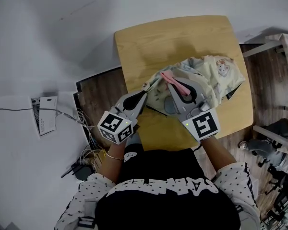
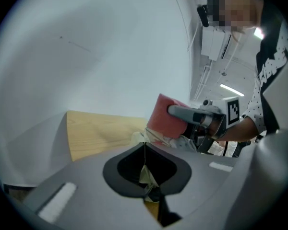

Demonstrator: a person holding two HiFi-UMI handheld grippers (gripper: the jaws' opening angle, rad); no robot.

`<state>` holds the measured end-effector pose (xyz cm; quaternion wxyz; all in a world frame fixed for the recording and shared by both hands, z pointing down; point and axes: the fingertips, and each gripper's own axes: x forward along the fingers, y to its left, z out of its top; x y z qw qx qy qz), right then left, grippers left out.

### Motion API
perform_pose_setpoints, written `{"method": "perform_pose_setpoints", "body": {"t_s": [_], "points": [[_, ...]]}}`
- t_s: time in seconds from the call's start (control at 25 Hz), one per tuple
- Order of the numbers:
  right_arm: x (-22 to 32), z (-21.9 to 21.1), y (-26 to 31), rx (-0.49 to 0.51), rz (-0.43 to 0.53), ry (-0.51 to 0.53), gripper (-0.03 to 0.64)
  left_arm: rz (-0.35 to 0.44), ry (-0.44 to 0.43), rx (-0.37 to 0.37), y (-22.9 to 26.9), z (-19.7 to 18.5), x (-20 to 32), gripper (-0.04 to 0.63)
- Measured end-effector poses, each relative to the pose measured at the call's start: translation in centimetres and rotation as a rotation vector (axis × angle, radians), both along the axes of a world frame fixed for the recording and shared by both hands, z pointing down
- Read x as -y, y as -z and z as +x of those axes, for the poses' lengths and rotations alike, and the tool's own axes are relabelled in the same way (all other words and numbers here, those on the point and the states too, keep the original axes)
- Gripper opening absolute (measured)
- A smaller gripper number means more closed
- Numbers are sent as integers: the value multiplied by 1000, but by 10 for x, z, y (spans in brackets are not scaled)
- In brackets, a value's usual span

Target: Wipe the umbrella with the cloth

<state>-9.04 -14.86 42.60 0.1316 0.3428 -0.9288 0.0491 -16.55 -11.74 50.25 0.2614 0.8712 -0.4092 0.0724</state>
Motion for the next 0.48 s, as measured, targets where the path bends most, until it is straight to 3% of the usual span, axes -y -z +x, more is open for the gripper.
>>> {"method": "perform_pose_setpoints", "body": {"t_s": [0.48], "points": [[-19,-22,-38,-45,-38,94,32,24,-10,-38,23,5,-5,5]]}}
